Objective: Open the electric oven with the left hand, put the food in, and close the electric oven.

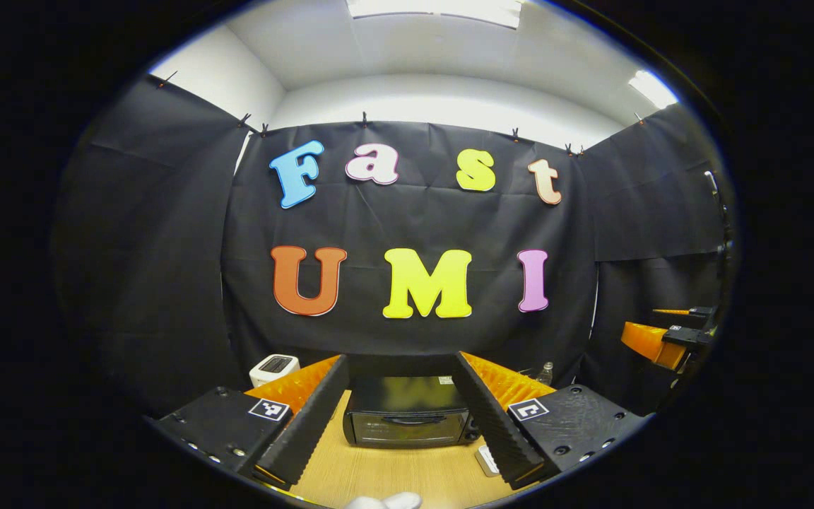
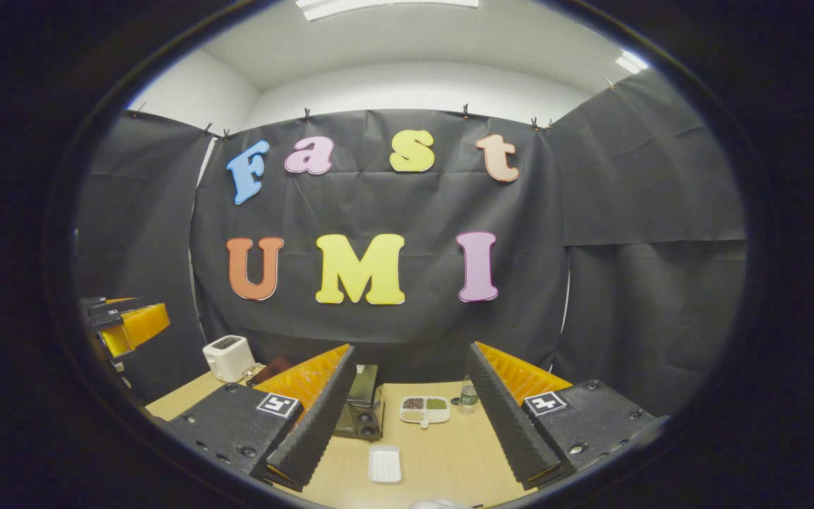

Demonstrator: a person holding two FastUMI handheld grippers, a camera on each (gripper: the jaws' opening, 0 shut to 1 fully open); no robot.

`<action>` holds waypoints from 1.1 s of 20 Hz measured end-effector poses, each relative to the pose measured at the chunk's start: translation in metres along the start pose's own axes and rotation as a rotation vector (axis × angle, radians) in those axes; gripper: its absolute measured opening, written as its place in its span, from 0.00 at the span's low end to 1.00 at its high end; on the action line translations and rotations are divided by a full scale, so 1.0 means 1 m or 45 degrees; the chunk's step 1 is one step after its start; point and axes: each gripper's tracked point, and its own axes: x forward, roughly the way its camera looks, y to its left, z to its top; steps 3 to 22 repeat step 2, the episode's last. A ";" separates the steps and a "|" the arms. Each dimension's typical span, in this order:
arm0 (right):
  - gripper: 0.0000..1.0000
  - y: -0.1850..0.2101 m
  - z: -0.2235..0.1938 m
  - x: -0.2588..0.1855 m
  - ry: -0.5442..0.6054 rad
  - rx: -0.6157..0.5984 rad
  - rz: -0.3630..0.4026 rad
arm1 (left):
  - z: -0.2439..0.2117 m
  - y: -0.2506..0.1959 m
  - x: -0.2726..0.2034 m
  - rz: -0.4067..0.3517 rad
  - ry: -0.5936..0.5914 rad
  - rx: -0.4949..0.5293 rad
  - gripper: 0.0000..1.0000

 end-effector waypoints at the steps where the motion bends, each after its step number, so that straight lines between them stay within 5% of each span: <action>1: 0.97 0.001 0.003 -0.001 -0.005 0.000 -0.002 | 0.002 -0.002 0.001 -0.010 -0.011 0.003 0.96; 22: 0.97 0.002 0.004 -0.002 -0.008 -0.002 -0.001 | 0.004 -0.003 0.001 -0.007 -0.013 0.007 0.96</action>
